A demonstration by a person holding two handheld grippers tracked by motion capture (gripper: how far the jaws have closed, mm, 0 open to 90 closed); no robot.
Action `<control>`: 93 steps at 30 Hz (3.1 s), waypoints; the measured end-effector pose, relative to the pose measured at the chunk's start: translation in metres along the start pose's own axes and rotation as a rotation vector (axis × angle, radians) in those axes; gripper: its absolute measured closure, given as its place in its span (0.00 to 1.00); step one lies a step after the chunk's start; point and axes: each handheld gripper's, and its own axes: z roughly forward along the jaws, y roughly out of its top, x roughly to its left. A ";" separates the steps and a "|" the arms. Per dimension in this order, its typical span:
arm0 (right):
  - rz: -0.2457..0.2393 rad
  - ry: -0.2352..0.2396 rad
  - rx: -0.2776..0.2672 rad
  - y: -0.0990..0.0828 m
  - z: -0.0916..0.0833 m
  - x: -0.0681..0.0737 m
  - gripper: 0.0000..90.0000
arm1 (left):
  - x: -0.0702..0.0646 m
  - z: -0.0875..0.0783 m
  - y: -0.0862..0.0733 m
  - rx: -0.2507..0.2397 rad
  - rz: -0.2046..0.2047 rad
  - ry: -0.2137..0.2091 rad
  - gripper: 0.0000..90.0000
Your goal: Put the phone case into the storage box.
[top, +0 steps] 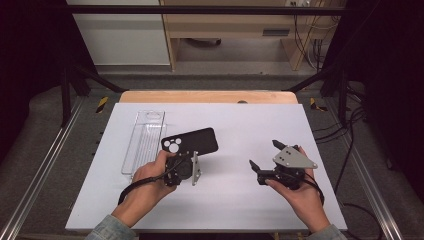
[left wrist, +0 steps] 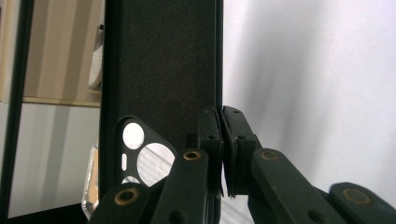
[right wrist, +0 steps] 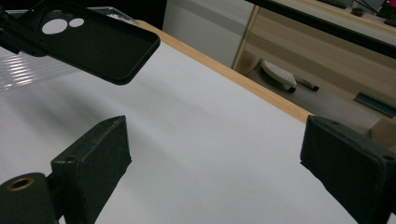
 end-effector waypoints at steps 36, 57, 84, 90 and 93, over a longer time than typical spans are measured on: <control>-0.173 0.034 0.054 0.062 0.029 0.008 0.12 | -0.002 -0.019 -0.011 0.006 0.052 0.059 0.96; -0.232 0.040 0.067 0.083 0.044 0.017 0.15 | -0.008 -0.022 0.002 0.001 0.105 0.075 0.96; -0.274 0.087 0.112 0.088 0.062 0.024 0.19 | -0.020 -0.019 0.017 -0.017 0.154 0.081 0.96; -0.279 0.096 0.122 0.087 0.062 0.024 0.21 | -0.022 -0.019 0.020 -0.023 0.163 0.081 0.96; -0.287 0.099 0.124 0.087 0.062 0.024 0.22 | -0.023 -0.019 0.020 -0.023 0.164 0.082 0.96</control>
